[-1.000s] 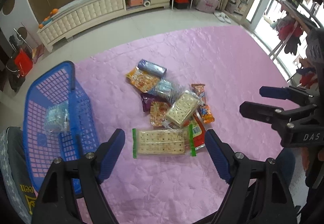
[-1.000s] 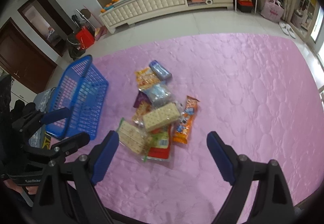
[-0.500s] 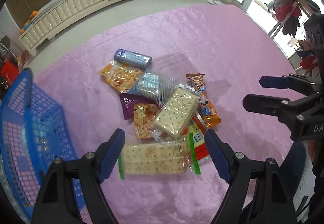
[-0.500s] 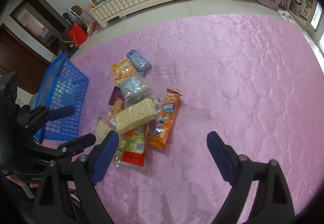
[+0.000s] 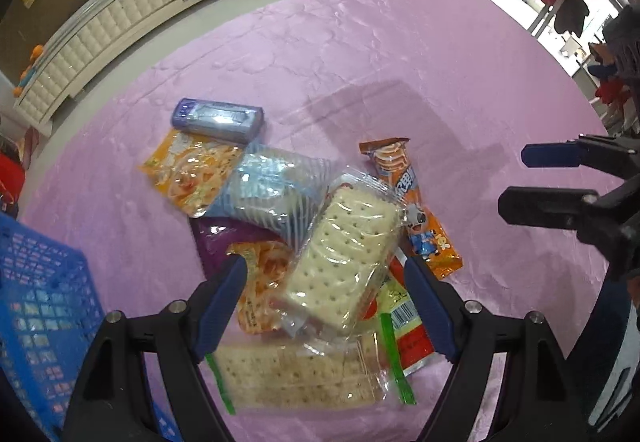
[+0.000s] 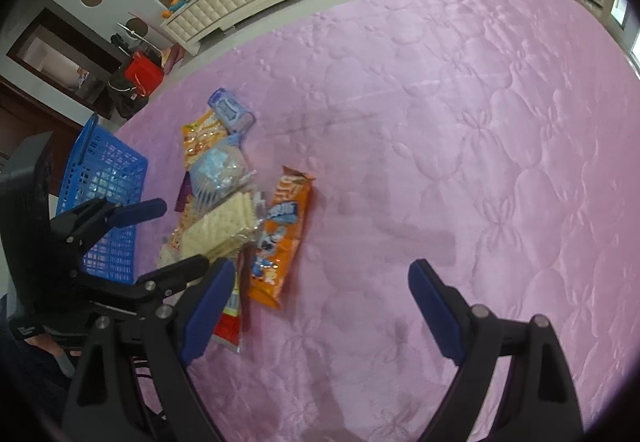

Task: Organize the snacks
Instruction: 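Grasp the large cracker pack with the left tool and lift it, then grasp the green-edged cracker pack with the right tool while the left tool holds its cracker pack, then carry both cracker packs over the blue basket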

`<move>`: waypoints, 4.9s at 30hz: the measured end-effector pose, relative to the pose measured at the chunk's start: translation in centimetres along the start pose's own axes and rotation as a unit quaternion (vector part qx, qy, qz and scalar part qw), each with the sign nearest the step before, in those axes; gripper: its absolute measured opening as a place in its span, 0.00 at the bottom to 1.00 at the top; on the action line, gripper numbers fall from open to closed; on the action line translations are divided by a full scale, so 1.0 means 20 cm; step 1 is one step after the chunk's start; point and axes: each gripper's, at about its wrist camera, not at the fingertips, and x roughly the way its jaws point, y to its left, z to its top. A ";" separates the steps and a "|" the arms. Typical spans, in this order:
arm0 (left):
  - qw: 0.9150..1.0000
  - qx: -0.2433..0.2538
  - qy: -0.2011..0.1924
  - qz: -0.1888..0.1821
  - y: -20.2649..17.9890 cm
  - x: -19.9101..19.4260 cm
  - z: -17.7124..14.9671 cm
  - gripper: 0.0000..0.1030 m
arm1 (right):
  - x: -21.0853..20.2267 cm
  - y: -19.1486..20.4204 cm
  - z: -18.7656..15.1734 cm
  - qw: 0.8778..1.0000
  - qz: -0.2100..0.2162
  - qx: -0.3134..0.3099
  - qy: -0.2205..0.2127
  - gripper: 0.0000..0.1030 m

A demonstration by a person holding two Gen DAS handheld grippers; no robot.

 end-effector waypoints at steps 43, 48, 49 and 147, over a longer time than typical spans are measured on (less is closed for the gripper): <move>0.998 -0.039 -0.050 -0.021 0.04 -0.25 -0.17 0.46 | 0.01 0.19 0.01 1.000 0.003 -0.023 0.012 0.89; 0.996 -0.047 -0.075 -0.012 0.06 -0.39 -0.26 0.46 | 0.00 0.29 -0.01 0.999 0.004 -0.049 0.008 0.89; 0.996 -0.048 -0.080 -0.009 0.07 -0.41 -0.28 0.46 | 0.00 0.31 -0.01 0.998 0.007 -0.059 0.007 0.89; 0.936 -0.203 -0.258 0.127 0.86 -1.22 -0.96 0.46 | -0.01 1.78 -0.09 0.906 -0.104 -0.403 -0.078 0.58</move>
